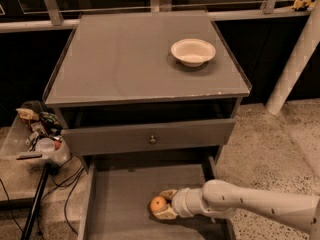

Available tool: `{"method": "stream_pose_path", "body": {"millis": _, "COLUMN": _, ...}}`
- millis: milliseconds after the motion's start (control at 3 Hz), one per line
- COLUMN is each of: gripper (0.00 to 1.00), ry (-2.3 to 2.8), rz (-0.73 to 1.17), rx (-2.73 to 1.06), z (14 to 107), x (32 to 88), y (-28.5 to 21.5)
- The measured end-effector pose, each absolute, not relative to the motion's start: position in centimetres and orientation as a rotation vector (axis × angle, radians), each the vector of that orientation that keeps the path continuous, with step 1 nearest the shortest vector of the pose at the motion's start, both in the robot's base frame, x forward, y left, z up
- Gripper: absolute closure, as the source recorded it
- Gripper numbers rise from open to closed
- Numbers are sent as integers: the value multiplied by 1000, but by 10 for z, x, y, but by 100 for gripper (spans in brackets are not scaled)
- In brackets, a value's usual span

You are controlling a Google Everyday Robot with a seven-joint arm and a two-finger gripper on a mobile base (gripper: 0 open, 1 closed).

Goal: Pick orange from middle drawer and place on counter

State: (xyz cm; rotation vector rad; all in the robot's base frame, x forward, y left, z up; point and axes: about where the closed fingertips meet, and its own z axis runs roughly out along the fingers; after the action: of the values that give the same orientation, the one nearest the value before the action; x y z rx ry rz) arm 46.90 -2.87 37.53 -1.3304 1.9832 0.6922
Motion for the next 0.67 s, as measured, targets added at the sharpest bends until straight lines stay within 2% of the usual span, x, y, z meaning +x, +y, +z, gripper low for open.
{"method": "stream_pose_path", "body": {"millis": 333, "gripper": 100, "ry": 2022, "rz": 643, "rx": -1381, "z": 384, "x": 465, "y": -33}}
{"method": "stream_pose_path", "body": {"millis": 667, "gripper": 100, "ry": 2002, "rz": 600, "rx": -1418, "z": 421, "x": 461, "y": -40}}
